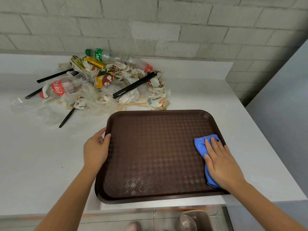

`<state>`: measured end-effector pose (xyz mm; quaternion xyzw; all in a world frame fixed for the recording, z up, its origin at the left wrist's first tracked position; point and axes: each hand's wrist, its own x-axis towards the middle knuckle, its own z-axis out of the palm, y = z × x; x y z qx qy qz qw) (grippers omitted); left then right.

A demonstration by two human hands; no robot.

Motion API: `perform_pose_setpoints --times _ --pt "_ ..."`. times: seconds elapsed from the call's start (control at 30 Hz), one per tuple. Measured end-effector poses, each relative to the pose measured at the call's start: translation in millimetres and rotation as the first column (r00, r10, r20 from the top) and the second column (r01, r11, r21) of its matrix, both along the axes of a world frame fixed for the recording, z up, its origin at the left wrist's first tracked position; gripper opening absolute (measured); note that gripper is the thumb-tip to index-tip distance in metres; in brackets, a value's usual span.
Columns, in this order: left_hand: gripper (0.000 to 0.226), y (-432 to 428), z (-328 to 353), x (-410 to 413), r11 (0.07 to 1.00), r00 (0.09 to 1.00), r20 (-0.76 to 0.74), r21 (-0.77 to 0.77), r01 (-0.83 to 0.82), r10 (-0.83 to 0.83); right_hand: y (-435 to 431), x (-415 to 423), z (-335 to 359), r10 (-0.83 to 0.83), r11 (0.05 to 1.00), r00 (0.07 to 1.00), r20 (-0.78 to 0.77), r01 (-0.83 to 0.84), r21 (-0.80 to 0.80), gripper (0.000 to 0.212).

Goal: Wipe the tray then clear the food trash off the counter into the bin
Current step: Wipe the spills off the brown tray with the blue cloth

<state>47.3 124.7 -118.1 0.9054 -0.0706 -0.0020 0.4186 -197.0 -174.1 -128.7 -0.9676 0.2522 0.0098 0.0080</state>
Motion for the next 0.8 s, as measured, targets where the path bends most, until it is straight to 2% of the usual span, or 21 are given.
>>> perform_pose_setpoints --times 0.1,0.33,0.47,0.63,0.8 --pt "0.038 -1 0 -1 1.000 1.000 -0.006 -0.016 -0.011 0.011 0 -1 -1 0.001 0.997 1.000 -0.005 -0.001 0.076 0.083" --pt "0.037 -1 0 -1 0.999 1.000 -0.022 -0.048 -0.016 0.015 6 8 0 -0.021 0.985 1.000 0.004 0.020 0.170 0.067" --pt "0.036 -1 -1 -2 0.998 1.000 -0.019 -0.055 -0.015 0.014 30 26 4 -0.012 0.980 1.000 0.027 0.006 0.200 0.078" --pt "0.037 -2 -1 -1 0.998 0.999 -0.031 -0.066 -0.021 0.019 88 61 10 0.103 0.968 0.991 0.083 -0.119 0.222 0.080" --pt "0.035 0 -3 0 0.993 0.998 -0.053 -0.120 -0.024 0.018 151 102 9 0.275 0.914 0.953 0.123 -0.299 0.275 0.076"
